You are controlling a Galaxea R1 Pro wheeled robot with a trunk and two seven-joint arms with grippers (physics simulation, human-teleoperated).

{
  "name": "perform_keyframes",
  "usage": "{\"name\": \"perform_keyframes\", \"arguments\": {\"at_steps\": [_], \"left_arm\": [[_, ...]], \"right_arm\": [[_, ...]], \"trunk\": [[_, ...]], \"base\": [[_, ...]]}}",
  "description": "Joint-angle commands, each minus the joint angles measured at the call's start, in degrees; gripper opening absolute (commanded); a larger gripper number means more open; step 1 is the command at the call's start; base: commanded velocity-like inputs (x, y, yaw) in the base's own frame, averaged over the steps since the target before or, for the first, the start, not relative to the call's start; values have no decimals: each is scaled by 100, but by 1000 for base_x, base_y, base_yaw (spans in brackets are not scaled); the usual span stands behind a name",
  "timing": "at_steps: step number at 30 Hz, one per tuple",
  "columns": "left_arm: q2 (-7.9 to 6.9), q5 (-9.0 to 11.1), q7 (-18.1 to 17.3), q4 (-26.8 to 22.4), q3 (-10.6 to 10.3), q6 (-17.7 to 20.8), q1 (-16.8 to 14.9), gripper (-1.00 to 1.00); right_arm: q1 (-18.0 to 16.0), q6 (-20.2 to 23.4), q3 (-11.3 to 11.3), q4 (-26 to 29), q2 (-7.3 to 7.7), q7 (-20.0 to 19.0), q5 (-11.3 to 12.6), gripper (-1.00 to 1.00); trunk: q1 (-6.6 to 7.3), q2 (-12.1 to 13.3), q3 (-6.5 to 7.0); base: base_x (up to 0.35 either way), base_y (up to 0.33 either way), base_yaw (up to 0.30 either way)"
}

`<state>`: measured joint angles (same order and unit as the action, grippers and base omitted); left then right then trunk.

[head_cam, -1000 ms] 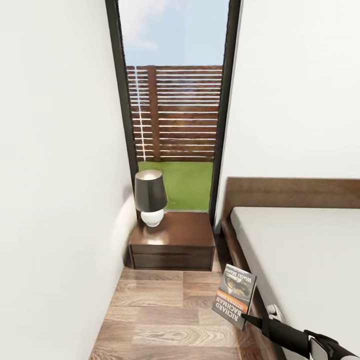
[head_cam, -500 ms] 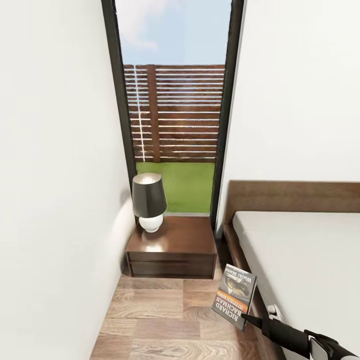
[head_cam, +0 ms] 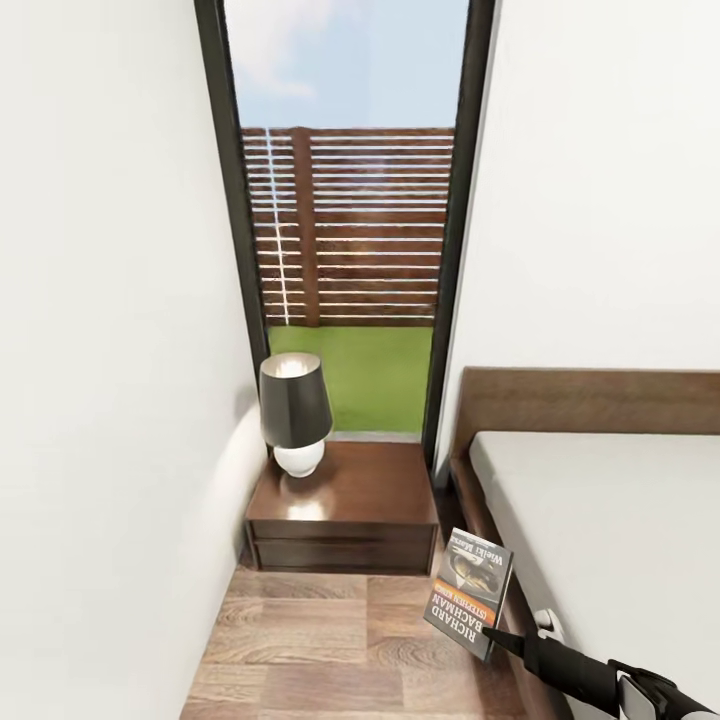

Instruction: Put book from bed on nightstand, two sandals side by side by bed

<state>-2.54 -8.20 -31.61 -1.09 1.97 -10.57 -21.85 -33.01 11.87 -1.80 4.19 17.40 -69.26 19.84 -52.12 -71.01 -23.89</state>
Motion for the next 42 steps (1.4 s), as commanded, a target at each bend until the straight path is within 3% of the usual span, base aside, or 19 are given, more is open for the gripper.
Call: {"name": "perform_keyframes", "arguments": {"at_steps": [1,42], "left_arm": [[-1,-59,-3,3,23,-41,-4,100],[-1,-59,-3,3,23,-41,-4,100]], "right_arm": [[-4,61,-48,3,1,-17,11,-100],[-4,61,-48,3,1,-17,11,-100]], "trunk": [[-2,-4,-6],[-2,-4,-6]], "base": [[212,0,0],[207,0,0]]}}
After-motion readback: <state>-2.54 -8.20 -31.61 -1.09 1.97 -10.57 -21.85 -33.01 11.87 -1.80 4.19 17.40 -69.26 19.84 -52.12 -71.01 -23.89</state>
